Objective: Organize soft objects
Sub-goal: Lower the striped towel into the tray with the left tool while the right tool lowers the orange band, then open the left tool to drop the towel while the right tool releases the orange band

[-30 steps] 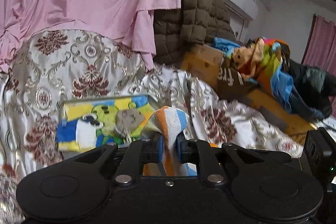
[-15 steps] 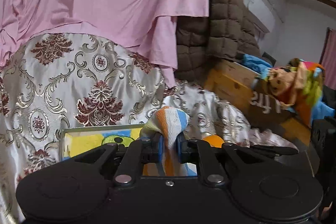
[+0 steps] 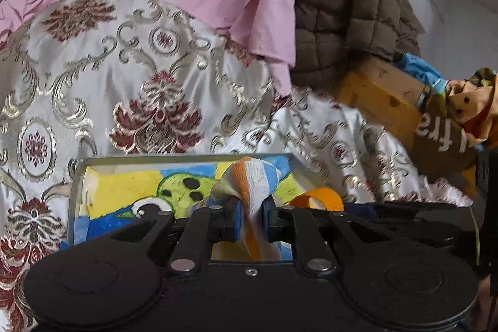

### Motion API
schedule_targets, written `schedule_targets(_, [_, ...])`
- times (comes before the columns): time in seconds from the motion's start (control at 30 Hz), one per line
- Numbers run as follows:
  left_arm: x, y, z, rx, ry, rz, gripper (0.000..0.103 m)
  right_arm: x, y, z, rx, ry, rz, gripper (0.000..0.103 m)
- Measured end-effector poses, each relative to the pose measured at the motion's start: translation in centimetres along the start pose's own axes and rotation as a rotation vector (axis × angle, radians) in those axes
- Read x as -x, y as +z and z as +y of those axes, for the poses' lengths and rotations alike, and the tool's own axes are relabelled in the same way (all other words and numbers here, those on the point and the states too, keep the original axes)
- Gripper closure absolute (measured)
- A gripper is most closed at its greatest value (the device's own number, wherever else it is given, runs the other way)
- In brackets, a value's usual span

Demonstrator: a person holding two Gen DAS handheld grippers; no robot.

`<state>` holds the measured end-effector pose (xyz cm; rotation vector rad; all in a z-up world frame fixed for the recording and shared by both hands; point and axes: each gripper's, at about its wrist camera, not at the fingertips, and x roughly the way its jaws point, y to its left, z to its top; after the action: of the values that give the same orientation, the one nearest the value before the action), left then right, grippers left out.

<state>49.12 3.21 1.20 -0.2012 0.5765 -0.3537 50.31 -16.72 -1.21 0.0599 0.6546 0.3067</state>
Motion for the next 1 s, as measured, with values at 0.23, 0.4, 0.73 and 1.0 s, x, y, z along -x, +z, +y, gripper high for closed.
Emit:
schedule_targets(0.23, [-1.9,-1.7,1.8,0.027,0.049,0.058,0.088,-1.0,-0.7,-0.2,-0.001,-0.011,0.022,0.06])
schedule_targets(0.4, [-2.5,-2.9,2.7,0.033,0.096,0.099,0.085,-0.9,-0.8,-0.2,-0.007,-0.018,0.023,0.057])
schedule_targets(0.73, [-0.8,-3.1,1.9,0.049,0.141,0.09,0.049,1.9,-0.4,0.5,0.026,-0.029,-0.013,0.029])
schedule_targets(1.0, [3.5,-2.4,0.0,0.076,0.165,0.009,0.026,7.5,0.6,0.8,0.025,-0.039,-0.103,0.016])
